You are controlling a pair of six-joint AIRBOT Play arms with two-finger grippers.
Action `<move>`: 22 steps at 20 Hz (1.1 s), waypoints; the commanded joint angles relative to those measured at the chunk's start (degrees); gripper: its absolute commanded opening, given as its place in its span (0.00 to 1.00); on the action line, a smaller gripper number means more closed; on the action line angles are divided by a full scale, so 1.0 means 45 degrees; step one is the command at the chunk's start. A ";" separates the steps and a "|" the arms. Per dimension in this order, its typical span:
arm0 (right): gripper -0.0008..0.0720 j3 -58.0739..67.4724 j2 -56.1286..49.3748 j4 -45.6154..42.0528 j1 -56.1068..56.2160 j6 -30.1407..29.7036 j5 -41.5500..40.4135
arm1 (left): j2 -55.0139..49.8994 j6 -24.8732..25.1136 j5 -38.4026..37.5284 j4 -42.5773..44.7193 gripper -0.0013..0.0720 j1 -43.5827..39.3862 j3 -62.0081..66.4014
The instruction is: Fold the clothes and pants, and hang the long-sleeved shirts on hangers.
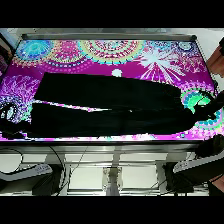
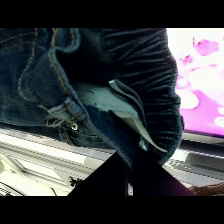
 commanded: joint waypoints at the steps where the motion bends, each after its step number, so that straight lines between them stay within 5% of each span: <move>1: 0.03 0.0000 0.0000 0.0243 0.0010 0.0073 0.0034 | -0.0117 0.0087 0.0466 0.0024 0.85 0.0005 -0.0053; 7: 0.03 0.0000 0.0000 0.0500 0.0010 0.0223 0.0121 | -0.1122 -0.0005 0.0471 -0.0748 0.79 -0.0015 -0.0058; 9: 0.03 0.0000 0.0000 0.0515 0.0010 0.0267 0.0141 | -0.1336 -0.0010 0.0384 -0.0923 0.45 -0.0015 -0.0058; 10: 0.03 0.0000 0.0000 0.0515 0.0010 0.0267 0.0204 | -0.1336 -0.0010 0.0238 -0.0860 0.07 -0.0010 -0.0053; 15: 0.03 0.0000 0.0102 0.0452 -0.0005 -0.0087 0.1141 | -0.0646 -0.0238 -0.0913 0.0495 0.07 0.0019 0.0578; 22: 0.03 0.0005 0.2035 -0.0413 -0.0855 0.0000 -0.0131 | 0.1841 -0.3526 0.1035 0.0850 0.07 0.0661 0.3201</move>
